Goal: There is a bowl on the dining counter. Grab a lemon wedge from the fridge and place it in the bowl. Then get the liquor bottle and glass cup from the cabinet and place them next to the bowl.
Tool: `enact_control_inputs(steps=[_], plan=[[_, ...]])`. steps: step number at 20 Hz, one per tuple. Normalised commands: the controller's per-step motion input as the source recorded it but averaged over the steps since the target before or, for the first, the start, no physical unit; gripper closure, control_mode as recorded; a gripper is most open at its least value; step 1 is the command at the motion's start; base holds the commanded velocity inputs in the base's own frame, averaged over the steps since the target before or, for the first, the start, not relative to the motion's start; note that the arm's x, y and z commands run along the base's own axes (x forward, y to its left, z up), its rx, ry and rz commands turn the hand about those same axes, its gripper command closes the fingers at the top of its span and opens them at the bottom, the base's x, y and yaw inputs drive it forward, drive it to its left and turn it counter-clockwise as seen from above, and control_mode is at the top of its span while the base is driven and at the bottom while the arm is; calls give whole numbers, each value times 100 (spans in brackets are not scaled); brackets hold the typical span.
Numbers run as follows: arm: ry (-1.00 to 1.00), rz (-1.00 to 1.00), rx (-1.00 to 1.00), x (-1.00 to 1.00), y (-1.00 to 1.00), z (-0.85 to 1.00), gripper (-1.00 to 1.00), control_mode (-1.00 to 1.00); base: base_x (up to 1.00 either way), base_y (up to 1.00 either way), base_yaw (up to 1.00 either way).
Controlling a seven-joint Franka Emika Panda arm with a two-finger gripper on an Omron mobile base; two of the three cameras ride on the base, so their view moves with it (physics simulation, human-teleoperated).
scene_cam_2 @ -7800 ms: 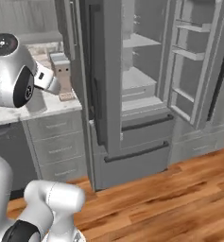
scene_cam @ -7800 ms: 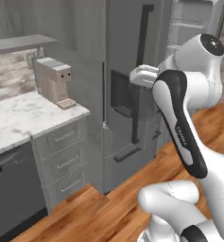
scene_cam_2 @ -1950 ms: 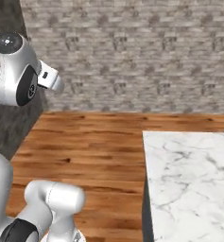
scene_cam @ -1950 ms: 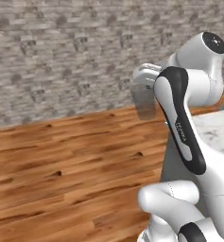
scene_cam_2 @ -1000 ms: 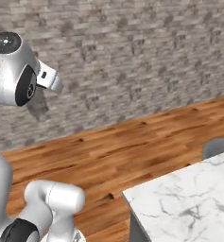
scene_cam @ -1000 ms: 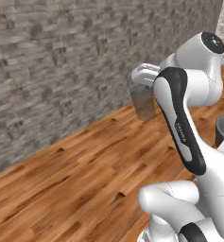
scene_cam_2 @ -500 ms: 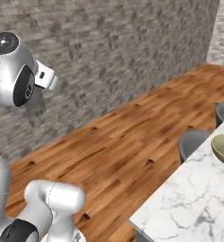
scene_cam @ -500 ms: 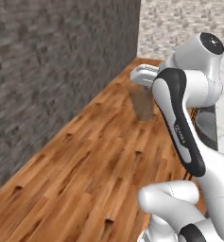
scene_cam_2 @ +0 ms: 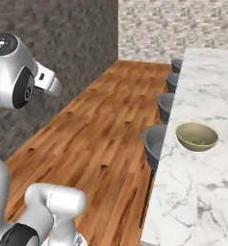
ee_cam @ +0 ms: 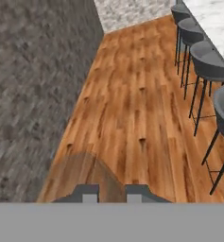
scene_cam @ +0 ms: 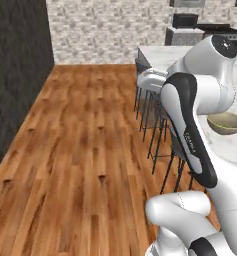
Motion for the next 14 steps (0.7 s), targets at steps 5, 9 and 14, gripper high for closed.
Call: enact_control_inputs(steps=[5,9,14], plan=[[0,0,0,0,0,0,100,100,68,42,-75],[0,0,0,0,0,0,100,100,56,49,-78],[0,0,0,0,0,0,100,100,30,50,-82]])
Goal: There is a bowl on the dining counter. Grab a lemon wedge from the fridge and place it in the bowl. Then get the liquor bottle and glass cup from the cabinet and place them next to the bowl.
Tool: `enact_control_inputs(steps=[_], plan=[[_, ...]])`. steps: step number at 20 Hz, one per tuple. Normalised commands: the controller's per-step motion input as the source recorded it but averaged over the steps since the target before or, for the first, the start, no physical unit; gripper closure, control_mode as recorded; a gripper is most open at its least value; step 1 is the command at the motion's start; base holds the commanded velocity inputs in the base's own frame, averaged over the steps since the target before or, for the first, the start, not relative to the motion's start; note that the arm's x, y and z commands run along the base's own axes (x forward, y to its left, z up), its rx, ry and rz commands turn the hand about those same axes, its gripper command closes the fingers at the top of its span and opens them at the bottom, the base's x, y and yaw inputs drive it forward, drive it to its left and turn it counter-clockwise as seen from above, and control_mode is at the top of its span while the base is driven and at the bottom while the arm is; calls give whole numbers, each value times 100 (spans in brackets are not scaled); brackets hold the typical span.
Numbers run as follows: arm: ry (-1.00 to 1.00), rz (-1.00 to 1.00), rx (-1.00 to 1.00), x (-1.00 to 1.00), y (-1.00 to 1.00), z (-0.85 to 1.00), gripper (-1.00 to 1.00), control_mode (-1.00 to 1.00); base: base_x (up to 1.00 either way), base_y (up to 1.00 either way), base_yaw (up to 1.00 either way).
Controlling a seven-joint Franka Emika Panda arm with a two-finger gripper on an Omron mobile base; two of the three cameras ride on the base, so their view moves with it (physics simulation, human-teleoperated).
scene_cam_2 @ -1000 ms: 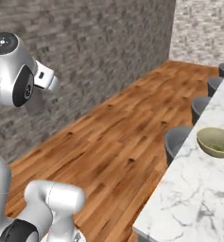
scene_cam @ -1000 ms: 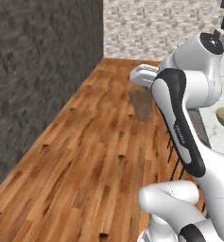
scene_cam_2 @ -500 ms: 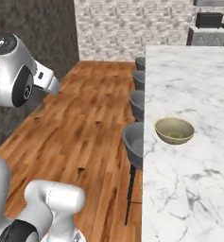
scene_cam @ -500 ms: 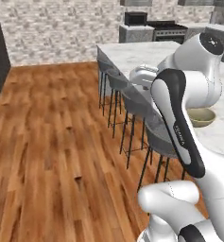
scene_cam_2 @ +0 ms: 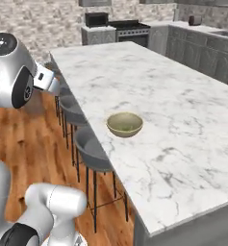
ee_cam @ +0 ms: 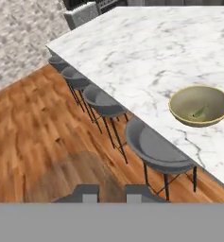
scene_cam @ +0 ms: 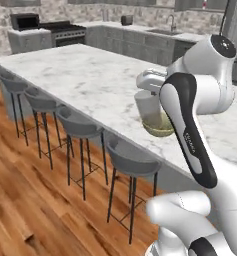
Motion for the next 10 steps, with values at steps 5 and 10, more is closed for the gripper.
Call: enact_control_inputs(steps=[5,10], plan=[[0,0,0,0,0,0,100,100,28,58,-80],[0,0,0,0,0,0,100,100,20,71,-71]])
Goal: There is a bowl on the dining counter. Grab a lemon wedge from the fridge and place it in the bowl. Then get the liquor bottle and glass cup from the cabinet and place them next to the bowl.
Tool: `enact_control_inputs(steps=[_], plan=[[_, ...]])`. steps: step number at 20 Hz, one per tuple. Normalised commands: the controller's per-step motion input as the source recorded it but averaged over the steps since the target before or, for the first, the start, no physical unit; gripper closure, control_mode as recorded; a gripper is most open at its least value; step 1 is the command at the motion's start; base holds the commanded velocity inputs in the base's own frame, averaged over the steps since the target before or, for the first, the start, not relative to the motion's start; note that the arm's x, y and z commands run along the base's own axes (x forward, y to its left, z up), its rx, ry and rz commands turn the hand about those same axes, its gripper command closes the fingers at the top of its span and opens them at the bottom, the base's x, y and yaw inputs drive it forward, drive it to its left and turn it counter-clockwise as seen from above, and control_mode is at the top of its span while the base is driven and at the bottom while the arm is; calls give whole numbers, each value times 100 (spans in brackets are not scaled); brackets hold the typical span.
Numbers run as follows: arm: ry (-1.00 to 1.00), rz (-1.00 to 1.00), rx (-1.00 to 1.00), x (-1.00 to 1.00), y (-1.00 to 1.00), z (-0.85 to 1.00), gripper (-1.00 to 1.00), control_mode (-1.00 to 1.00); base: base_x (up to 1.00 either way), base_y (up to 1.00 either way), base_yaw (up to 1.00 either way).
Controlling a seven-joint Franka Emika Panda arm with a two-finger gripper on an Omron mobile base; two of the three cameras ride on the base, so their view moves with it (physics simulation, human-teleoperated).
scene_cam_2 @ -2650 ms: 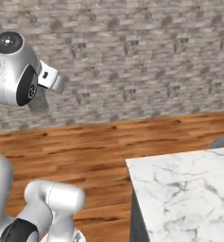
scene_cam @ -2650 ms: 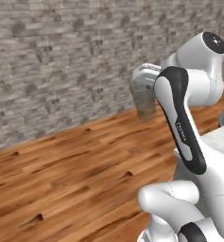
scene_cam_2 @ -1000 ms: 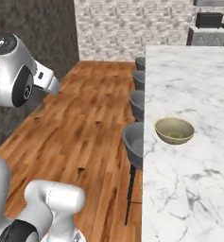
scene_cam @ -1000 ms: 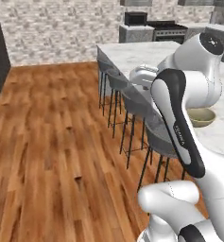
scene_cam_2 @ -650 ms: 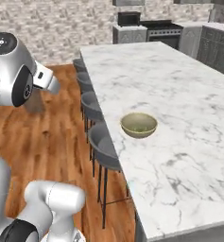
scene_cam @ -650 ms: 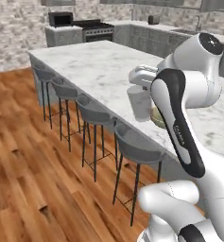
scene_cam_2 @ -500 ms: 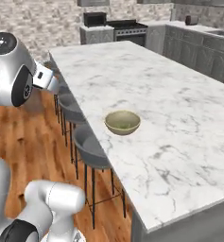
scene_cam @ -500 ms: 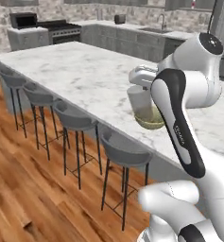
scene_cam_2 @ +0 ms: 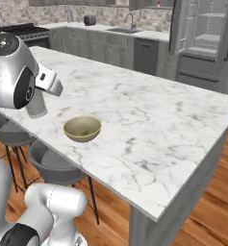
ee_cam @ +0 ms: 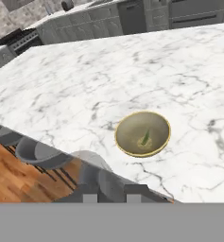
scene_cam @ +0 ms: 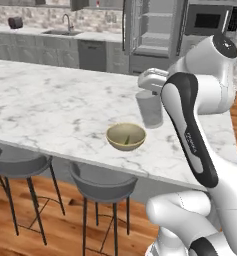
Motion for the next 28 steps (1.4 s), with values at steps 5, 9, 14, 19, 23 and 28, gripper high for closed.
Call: enact_control_inputs(steps=[5,9,14,19,23,28], plan=[[0,0,0,0,0,0,100,100,6,68,-61],[0,0,0,0,0,0,100,100,1,46,-49],[0,0,0,0,0,0,100,100,0,10,-38],[0,0,0,0,0,0,100,100,0,0,-23],[6,0,0,0,0,-7,100,-100,0,0,-5],[6,1,0,12,-32,-55,100,-100,0,0,0]])
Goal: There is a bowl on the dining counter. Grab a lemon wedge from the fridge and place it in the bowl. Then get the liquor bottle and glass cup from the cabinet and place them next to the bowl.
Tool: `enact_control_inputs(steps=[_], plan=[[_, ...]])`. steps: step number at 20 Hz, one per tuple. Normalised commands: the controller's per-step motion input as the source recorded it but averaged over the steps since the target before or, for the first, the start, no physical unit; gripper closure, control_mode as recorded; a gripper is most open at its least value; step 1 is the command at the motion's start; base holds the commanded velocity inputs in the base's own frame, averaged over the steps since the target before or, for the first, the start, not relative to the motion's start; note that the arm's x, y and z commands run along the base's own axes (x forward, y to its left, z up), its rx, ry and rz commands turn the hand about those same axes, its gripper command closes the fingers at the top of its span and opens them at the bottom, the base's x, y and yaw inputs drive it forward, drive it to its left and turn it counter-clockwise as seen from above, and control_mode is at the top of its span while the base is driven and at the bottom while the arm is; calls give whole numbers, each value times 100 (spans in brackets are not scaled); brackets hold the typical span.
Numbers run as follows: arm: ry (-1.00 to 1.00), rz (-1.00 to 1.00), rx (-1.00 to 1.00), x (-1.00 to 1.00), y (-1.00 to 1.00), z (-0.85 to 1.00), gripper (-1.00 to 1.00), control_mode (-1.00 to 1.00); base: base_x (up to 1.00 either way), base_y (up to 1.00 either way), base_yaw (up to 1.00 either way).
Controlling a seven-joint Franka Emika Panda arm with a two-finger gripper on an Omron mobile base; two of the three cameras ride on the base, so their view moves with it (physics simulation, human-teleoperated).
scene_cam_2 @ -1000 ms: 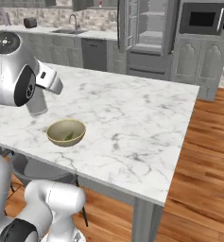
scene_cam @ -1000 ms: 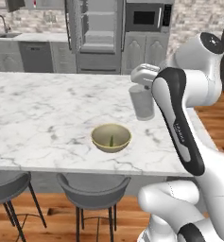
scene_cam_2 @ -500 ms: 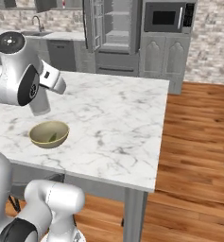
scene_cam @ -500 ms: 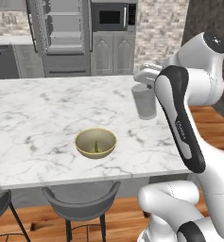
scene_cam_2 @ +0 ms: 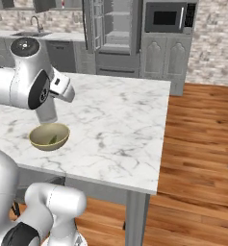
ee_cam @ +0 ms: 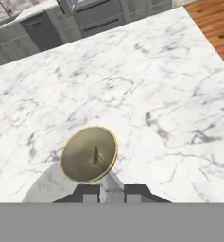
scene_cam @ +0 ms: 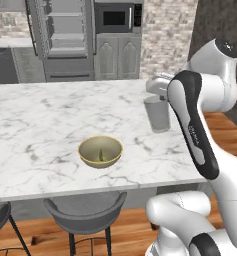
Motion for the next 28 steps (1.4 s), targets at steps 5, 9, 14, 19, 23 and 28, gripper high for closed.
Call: enact_control_inputs(steps=[5,9,14,19,23,28], plan=[[1,18,0,35,-57,-74,100,-100,0,0,0],[0,20,0,55,-65,-77,100,-100,0,0,0],[-2,14,-2,68,-19,-73,100,-100,0,0,0],[-1,9,0,78,0,-58,100,-100,0,0,0],[0,9,0,69,0,-49,100,-100,0,0,0],[0,9,0,53,5,-57,100,-100,0,0,0]])
